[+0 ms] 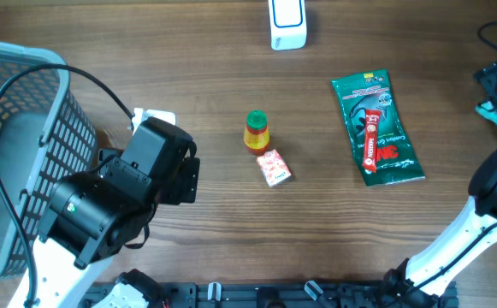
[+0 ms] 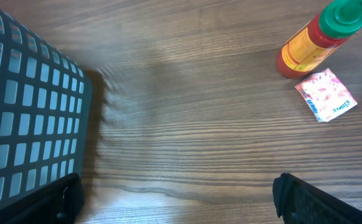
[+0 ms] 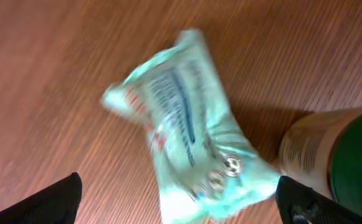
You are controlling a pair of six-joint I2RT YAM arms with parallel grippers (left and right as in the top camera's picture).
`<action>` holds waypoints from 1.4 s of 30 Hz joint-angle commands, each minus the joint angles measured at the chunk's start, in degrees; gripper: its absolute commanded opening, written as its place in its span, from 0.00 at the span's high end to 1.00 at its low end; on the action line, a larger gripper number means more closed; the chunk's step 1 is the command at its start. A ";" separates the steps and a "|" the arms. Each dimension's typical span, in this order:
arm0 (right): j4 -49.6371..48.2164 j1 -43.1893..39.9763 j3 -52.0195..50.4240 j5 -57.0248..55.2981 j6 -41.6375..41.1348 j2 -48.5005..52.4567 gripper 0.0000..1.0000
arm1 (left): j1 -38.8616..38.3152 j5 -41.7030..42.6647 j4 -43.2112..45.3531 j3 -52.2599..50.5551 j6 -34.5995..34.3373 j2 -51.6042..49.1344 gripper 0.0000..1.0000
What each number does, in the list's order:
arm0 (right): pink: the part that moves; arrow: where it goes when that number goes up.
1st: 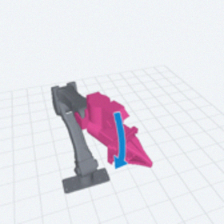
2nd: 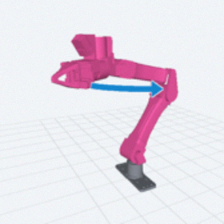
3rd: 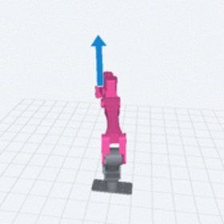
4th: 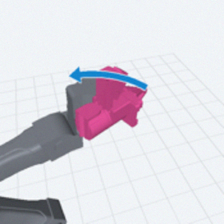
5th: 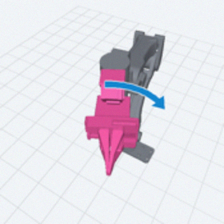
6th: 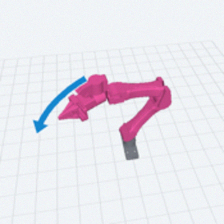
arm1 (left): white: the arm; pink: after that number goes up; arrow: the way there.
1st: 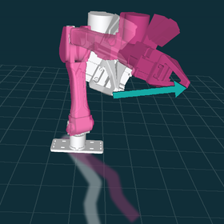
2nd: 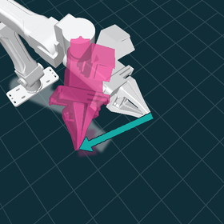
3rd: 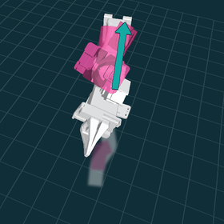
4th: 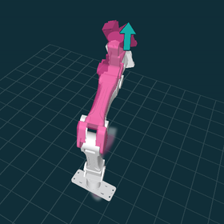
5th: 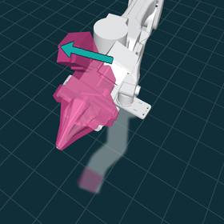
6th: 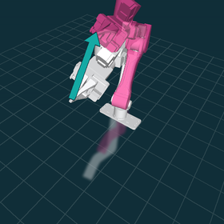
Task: Scan the item barcode
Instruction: 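Drop the wipes pack at the right table edge, then reach the right gripper to the red Nescafe stick and grasp it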
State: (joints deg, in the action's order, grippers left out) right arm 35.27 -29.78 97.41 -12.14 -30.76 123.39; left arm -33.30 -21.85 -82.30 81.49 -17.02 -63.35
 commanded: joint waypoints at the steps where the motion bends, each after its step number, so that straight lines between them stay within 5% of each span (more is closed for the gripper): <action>1: 2.89 0.79 0.31 7.89 0.76 -11.47 0.00 | 0.20 -0.72 -0.02 0.07 0.09 0.31 0.00; 6: 12.07 5.18 0.31 13.57 -0.20 -19.78 0.00 | 0.20 -0.72 -0.02 0.07 0.09 0.31 0.00; 15: 33.77 25.46 -2.21 10.58 0.61 -21.38 0.06 | 0.20 -0.72 -0.02 0.07 0.09 0.31 0.00; 21: 23.28 37.18 -18.01 2.03 3.85 -21.33 0.04 | 0.20 -0.72 -0.02 0.07 0.09 0.31 0.00; 23: 19.87 37.70 -22.77 1.81 3.74 -21.29 0.28 | 0.20 -0.72 -0.02 0.07 0.09 0.31 0.00; 26: 16.70 37.70 -27.85 -1.20 3.58 -21.29 0.44 | 0.20 -0.72 -0.02 0.07 0.09 0.31 0.00; 42: 9.57 37.70 -29.70 -7.76 3.82 -15.52 0.50 | 0.20 -0.72 -0.02 0.07 0.09 0.31 0.00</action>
State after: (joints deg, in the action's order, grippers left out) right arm 45.12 8.05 67.94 -18.35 -27.11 106.72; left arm -33.30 -21.85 -82.30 81.49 -17.02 -63.35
